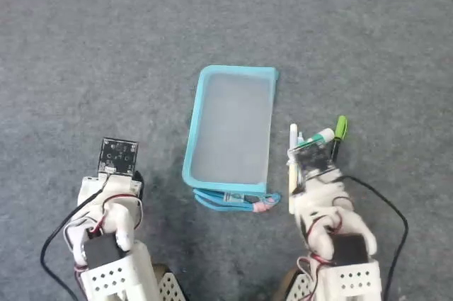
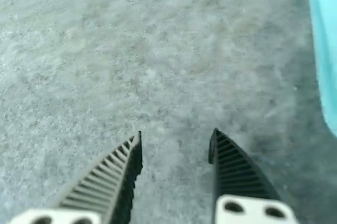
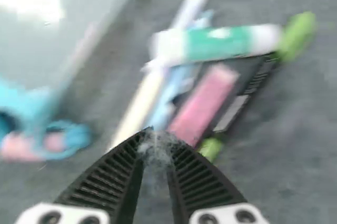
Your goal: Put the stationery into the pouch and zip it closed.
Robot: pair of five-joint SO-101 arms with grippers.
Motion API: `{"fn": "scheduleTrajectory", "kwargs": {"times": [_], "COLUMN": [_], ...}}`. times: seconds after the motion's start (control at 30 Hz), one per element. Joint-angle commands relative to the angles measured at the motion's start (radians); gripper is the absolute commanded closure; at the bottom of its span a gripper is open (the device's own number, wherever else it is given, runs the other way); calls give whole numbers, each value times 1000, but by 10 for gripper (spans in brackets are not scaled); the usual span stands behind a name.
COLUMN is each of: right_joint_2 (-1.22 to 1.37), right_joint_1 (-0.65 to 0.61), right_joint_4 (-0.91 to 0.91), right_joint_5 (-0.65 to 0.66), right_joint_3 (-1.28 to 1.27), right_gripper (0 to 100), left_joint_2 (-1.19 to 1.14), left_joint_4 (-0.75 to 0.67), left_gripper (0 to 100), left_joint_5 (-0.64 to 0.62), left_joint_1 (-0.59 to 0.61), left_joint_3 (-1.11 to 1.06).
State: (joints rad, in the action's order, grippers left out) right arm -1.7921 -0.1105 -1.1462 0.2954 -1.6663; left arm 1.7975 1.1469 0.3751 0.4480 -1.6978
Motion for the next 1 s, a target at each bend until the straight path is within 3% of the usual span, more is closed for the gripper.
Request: {"fn": "scheduleTrajectory", "kwargs": {"times": [0.0, 0.13, 0.3, 0.47, 0.67, 0.83, 0.97], "right_joint_2": [-12, -5, 24, 226, 621, 871, 974], "right_joint_1": [177, 193, 107, 56, -139, -318, -377], "right_joint_4": [25, -31, -41, -12, -36, -31, 16], "right_joint_5": [204, 193, 195, 195, 187, 186, 149], "right_joint_3": [89, 133, 144, 273, 540, 617, 624], "right_gripper": [992, 992, 992, 940, 781, 778, 777], "left_joint_2": [23, 23, 21, 21, 21, 21, 21], "left_joint_4": [-32, -32, -31, -31, -31, -31, -31], "left_gripper": [803, 802, 802, 802, 802, 802, 802], "left_joint_5": [-15, -17, -18, -20, -20, -20, -20], "left_joint_1": [17, 17, 17, 17, 17, 17, 15], "left_joint_3": [13, 13, 13, 13, 13, 13, 13]}}
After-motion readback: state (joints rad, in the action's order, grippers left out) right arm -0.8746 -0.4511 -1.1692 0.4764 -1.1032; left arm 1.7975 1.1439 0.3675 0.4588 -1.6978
